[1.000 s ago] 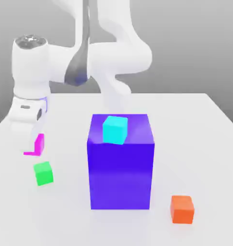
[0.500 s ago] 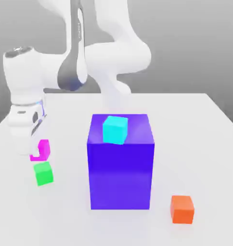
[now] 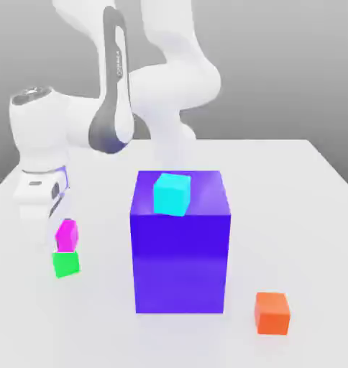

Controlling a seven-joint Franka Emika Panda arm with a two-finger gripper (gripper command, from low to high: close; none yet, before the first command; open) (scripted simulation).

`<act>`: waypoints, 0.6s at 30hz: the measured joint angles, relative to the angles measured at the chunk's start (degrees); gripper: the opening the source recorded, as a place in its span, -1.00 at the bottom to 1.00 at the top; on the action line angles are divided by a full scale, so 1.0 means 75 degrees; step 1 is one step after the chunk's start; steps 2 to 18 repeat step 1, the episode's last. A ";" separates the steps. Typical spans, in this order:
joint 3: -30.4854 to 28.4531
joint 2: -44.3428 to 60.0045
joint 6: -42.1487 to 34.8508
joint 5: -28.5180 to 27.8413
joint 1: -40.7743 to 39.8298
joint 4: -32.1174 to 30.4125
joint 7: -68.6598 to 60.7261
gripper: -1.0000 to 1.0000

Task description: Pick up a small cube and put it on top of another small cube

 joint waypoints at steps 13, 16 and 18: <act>0.0000 0.0000 0.0000 0.0000 0.0000 0.0000 0.0000 1.00; 0.0000 0.0000 0.0000 0.0000 0.0000 0.0000 0.0000 1.00; 0.0000 0.0000 0.0000 0.0000 0.0000 0.0000 0.0000 1.00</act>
